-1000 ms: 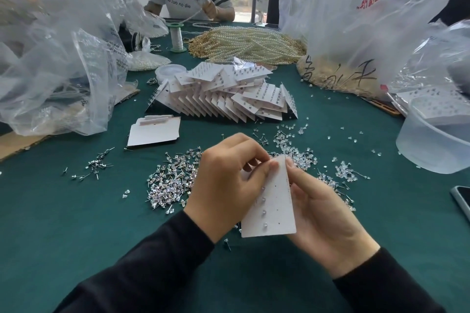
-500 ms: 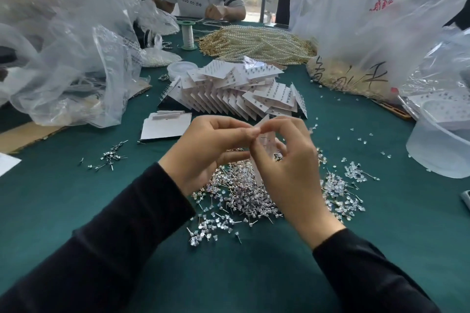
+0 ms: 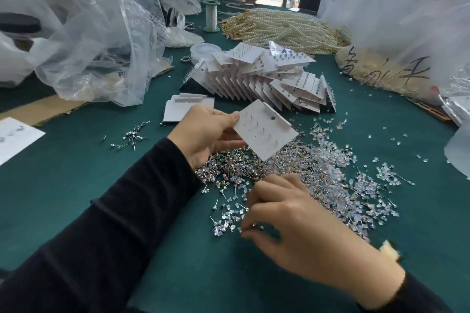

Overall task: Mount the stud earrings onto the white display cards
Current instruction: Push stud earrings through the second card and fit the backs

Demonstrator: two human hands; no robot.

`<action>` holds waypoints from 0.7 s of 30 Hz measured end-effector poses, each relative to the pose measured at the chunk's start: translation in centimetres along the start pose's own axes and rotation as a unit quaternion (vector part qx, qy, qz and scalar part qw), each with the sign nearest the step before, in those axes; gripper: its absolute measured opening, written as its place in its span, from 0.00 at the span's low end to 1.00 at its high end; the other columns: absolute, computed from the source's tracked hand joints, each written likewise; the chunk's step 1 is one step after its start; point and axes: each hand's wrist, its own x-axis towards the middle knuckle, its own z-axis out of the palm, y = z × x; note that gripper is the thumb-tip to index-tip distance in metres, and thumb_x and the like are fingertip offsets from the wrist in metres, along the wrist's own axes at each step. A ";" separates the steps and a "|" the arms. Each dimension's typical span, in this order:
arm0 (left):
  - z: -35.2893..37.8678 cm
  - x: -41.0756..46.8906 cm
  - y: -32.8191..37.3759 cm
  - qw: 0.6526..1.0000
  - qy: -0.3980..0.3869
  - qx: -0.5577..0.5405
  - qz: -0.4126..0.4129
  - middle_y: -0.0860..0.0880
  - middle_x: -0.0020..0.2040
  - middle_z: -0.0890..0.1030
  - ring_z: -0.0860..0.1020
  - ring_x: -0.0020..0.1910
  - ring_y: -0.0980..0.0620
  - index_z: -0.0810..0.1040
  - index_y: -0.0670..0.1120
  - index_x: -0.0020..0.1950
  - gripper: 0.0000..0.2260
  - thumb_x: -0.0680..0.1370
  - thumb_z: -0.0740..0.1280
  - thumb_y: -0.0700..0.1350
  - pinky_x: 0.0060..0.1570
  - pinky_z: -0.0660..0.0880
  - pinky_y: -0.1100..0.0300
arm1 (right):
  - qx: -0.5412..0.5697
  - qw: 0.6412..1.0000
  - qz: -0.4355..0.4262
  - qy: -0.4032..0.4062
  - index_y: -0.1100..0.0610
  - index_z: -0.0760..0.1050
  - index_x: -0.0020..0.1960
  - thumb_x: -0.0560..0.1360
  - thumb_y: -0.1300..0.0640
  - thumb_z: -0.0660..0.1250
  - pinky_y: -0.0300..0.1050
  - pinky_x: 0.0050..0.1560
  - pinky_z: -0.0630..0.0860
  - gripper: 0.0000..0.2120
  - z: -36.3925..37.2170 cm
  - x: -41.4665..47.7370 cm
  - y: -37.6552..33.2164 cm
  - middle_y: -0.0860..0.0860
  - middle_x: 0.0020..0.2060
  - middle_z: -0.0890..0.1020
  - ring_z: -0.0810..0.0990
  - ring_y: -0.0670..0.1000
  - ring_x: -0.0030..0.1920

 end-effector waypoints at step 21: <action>1.4 -0.5 -1.3 0.994 -0.015 0.097 0.048 0.43 0.29 0.76 0.74 0.21 0.57 0.73 0.39 0.36 0.11 0.77 0.63 0.41 0.20 0.71 0.67 | 0.006 1.000 0.008 -0.026 0.52 0.77 0.39 0.68 0.56 0.67 0.45 0.43 0.72 0.01 0.7 0.2 -1.0 0.47 0.38 0.76 0.74 0.50 0.40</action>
